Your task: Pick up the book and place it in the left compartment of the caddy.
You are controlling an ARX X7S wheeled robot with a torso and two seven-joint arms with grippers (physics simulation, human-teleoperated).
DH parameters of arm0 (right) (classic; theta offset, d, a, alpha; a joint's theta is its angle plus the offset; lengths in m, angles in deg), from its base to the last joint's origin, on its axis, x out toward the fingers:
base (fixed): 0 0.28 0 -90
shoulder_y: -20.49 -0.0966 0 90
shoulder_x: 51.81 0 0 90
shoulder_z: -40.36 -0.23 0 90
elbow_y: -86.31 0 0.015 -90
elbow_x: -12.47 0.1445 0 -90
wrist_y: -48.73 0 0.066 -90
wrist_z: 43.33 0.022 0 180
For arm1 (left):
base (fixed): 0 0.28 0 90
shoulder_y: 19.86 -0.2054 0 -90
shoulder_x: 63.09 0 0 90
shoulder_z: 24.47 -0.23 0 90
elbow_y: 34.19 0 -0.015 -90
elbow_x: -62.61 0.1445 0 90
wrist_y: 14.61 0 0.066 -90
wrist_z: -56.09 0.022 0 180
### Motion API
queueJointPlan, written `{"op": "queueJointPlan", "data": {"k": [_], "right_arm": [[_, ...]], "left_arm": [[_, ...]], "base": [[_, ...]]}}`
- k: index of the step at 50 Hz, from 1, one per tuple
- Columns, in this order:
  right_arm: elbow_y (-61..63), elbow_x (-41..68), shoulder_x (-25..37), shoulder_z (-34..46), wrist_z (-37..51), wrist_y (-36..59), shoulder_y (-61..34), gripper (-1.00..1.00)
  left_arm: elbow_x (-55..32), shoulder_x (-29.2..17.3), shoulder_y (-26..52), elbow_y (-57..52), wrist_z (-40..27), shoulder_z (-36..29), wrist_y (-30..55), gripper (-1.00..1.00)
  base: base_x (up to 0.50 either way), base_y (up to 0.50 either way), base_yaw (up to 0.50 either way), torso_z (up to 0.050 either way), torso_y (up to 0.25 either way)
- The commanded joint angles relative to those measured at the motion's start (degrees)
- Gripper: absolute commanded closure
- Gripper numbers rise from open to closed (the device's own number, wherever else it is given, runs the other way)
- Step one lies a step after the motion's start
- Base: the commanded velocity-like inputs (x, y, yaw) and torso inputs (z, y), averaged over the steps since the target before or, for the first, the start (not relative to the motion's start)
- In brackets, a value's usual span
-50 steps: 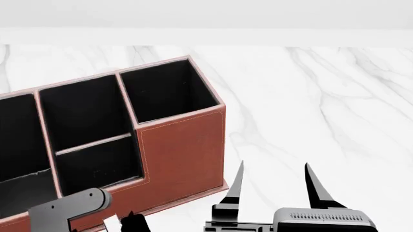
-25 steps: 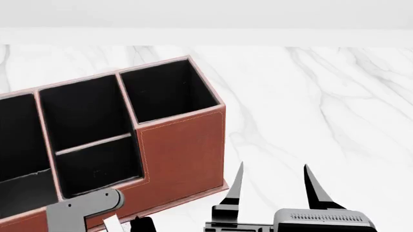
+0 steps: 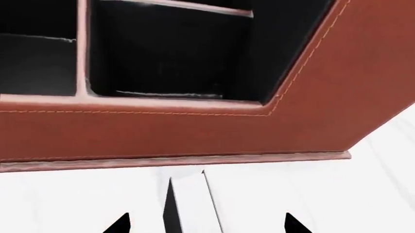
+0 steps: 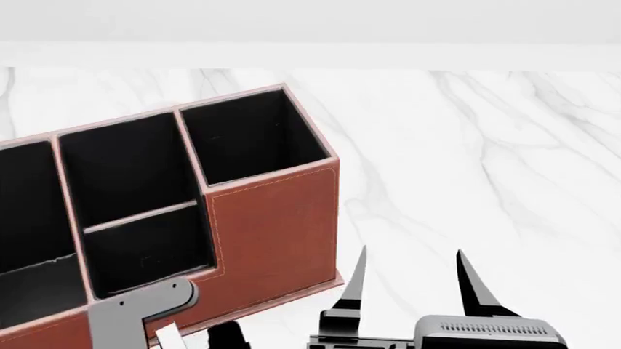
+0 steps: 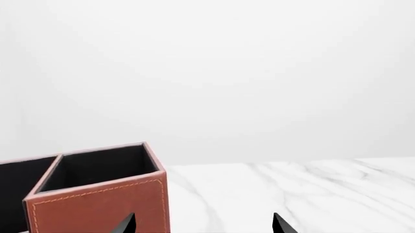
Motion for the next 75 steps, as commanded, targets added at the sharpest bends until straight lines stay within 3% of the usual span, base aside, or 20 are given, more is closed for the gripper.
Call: {"op": "queueJointPlan", "data": {"k": [1,50,51,75], "right_arm": [[-0.46,0.54,0.21,0.08,0.15,-0.37,-0.11,-1.0],[-1.01,1.77,1.36,0.57,1.26,-1.47,-0.17,-1.0],[-0.99,1.78,1.39,0.57,1.3,-1.45,-0.22,-1.0],[-1.23,2.37,1.88,1.13,1.53,-1.68,-0.29,-1.0]], "left_arm": [[-0.75,0.36,1.9,4.78,-0.63,-1.42,-3.38,-1.0],[-4.25,-0.09,7.53,24.56,-1.39,-8.92,-15.6,-1.0],[-4.43,-0.06,7.48,24.92,-1.37,-9.01,-15.71,1.0],[-8.67,-3.91,5.03,8.59,-8.93,-9.3,-14.64,1.0]], "base": [[0.0,0.0,0.0,0.0,0.0],[0.0,0.0,0.0,0.0,0.0],[0.0,0.0,0.0,0.0,0.0],[0.0,0.0,0.0,-0.001,0.0]]}}
